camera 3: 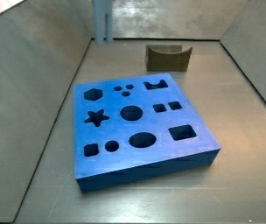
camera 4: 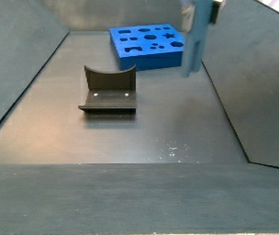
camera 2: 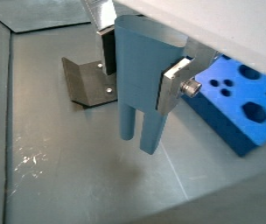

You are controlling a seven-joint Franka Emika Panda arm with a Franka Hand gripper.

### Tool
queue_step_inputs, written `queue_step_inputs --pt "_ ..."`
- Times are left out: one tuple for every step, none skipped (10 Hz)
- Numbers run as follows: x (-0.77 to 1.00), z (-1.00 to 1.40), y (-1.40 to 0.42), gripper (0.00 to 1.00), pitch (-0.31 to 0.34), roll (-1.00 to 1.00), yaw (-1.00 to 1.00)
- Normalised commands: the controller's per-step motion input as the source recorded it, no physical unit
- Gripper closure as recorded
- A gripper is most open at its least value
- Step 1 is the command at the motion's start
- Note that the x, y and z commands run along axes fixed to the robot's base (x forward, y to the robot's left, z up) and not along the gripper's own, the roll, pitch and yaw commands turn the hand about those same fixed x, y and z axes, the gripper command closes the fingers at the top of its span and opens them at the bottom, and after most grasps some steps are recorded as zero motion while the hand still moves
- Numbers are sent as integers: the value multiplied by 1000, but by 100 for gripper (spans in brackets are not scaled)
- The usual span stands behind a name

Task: Pick up the square-circle object. Move up. Move to above the board. Insert the square-circle object.
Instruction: Move to above the board.

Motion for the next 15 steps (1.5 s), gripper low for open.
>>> queue_step_inputs --pt "-338 1000 -66 100 87 -52 -76" --pt "-312 1000 -61 100 42 -56 -51" --pt "-300 1000 -59 100 28 -59 -44" --pt "-260 1000 -52 100 8 -68 -33" --pt "-239 1000 -48 100 8 -73 -29" --pt "-162 857 -38 100 16 -81 -26" --pt "-95 680 -26 100 31 -87 -24" --pt "-42 512 -16 100 56 -92 -24" --pt "-8 348 -8 100 80 -97 -23" --pt "450 107 -1000 100 39 24 -1000" --pt "455 80 -1000 100 40 42 -1000" --pt "473 81 -1000 100 58 59 -1000" --pt "488 82 -1000 100 80 -7 -1000" --pt "488 84 -1000 100 104 -16 -974" --pt "493 86 -1000 100 111 -17 -697"
